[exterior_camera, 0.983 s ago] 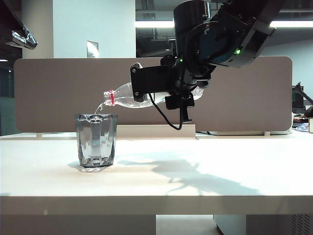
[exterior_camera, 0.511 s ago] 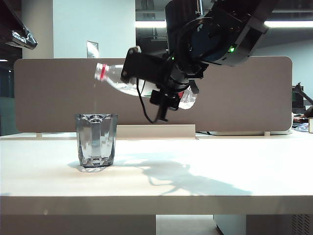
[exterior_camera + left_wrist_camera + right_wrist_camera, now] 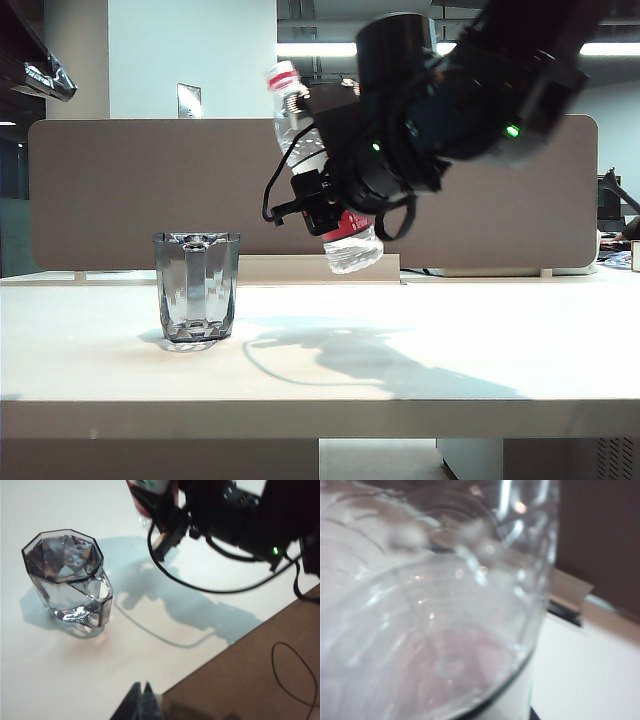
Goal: Pick up the mineral water bottle on the table and pour water into the mug until it's full.
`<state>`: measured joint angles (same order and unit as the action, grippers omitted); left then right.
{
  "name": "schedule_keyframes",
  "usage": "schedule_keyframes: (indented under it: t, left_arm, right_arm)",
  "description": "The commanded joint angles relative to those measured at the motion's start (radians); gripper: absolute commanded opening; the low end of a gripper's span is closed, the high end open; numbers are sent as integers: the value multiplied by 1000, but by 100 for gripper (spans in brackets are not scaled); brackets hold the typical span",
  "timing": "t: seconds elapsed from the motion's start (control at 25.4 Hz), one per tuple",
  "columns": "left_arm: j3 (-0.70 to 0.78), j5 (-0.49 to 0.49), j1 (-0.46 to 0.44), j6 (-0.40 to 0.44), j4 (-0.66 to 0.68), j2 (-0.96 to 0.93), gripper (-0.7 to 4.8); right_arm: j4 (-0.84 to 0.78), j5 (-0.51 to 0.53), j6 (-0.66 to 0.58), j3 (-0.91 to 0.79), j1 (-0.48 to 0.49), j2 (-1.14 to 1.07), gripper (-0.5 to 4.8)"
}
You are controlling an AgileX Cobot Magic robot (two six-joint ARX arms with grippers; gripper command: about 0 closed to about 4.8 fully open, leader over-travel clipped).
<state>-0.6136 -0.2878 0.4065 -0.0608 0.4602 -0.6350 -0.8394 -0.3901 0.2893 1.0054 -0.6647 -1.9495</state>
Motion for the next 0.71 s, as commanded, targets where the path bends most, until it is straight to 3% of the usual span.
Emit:
schedule_keyframes:
  t: [0.04,0.24,0.71]
  left_arm:
    - [-3,-5,1,3,-12,2,-2]
    - [-3,-5,1,3,-12,2,-2]
    - [-3,-5,1,3,-12,2,-2]
  right_arm:
    - [-192,27,-150,-68,-2,9,219]
    - [-350,57,-383,-207,-5,3,219]
    - [-500,79,-400,-261,-10,-128,220]
